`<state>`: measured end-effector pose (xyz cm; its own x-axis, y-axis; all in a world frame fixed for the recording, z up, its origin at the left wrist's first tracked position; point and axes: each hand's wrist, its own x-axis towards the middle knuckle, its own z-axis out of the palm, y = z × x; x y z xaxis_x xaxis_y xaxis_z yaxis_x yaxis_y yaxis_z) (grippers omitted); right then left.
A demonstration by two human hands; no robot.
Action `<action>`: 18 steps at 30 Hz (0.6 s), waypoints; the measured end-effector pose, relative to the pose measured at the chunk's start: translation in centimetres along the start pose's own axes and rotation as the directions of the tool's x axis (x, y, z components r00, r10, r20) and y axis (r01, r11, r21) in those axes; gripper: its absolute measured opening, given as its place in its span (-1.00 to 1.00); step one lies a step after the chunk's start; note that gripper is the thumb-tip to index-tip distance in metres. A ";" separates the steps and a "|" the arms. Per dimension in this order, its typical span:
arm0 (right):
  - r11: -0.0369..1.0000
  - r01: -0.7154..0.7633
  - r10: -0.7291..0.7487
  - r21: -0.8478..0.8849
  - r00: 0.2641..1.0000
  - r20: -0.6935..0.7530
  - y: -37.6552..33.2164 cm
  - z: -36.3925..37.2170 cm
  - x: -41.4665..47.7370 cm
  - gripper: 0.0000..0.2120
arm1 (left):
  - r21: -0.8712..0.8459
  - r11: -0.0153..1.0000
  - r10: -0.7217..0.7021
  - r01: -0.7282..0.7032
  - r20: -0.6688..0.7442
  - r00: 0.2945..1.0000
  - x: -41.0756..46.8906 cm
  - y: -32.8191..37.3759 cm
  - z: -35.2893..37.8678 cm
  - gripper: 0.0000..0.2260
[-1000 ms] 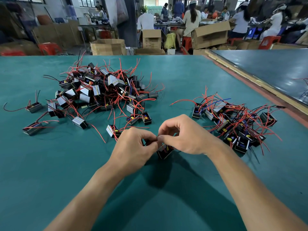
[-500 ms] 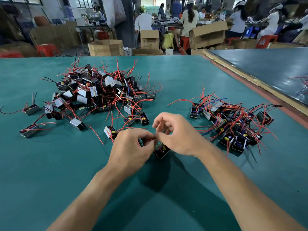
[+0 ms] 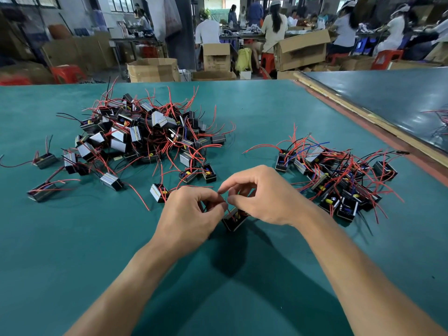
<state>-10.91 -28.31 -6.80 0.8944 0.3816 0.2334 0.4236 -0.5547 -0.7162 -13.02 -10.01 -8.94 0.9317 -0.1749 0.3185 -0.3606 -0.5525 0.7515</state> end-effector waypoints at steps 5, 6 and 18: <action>1.000 -0.006 0.006 -0.020 0.999 0.031 0.0 -0.1 0.0 -0.86 | 0.017 1.000 0.012 -0.012 0.008 1.000 0.0 0.1 0.1 -0.89; 1.000 -0.005 0.006 -0.030 0.999 0.034 0.0 -0.1 0.0 -0.88 | 0.021 1.000 0.018 -0.018 0.001 1.000 0.0 0.2 0.1 -0.88; 0.996 -0.082 0.083 -0.045 0.996 0.041 -0.3 0.7 0.0 -0.73 | 0.075 0.995 0.068 -0.065 -0.037 0.997 -0.2 0.3 -0.1 -0.87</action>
<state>-11.12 -27.58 -7.03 0.9199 0.3640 0.1457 0.3553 -0.6169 -0.7022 -13.28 -10.04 -8.67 0.9025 -0.1817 0.3905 -0.4164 -0.5995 0.6835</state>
